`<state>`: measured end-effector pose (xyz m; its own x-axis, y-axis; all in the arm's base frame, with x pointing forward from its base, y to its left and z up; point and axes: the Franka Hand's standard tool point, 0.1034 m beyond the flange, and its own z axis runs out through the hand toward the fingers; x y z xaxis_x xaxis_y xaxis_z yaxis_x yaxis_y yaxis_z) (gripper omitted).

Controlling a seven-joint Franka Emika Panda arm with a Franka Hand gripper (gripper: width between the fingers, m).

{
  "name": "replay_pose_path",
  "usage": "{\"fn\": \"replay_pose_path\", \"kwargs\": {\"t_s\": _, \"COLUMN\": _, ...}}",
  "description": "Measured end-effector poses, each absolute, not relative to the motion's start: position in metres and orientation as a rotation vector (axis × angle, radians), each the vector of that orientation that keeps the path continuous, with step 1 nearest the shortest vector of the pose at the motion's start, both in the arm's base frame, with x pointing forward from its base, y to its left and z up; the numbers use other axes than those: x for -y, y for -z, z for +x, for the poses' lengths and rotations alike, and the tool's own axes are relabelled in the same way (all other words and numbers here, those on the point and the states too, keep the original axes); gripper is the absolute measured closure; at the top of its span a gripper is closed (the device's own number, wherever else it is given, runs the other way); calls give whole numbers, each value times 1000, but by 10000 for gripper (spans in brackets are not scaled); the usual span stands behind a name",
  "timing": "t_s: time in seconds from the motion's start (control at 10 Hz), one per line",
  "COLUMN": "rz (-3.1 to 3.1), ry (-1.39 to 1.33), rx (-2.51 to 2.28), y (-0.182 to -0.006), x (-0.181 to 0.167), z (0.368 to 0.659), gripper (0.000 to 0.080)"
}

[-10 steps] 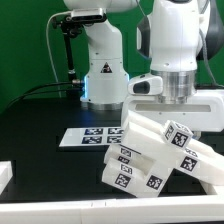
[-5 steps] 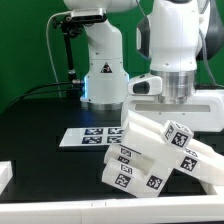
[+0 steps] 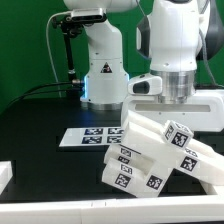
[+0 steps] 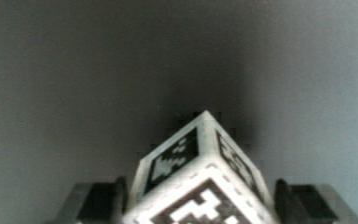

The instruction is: Assemble chair

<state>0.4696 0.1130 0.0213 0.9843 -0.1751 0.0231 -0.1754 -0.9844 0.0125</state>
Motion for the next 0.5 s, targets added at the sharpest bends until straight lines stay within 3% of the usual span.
{"fn": "replay_pose_path", "kwargs": {"t_s": 0.1, "rz": 3124, "ry": 38, "rx": 269, "y": -40, "x": -115, "z": 466, "gripper": 405}}
{"fn": "replay_pose_path", "kwargs": {"t_s": 0.3, "rz": 3145, "ry": 86, "rx": 207, "y": -98, "x": -99, "z": 474, "gripper": 405}}
{"fn": "replay_pose_path", "kwargs": {"t_s": 0.5, "rz": 3152, "ry": 114, "rx": 214, "y": -131, "x": -95, "z": 489, "gripper": 403}}
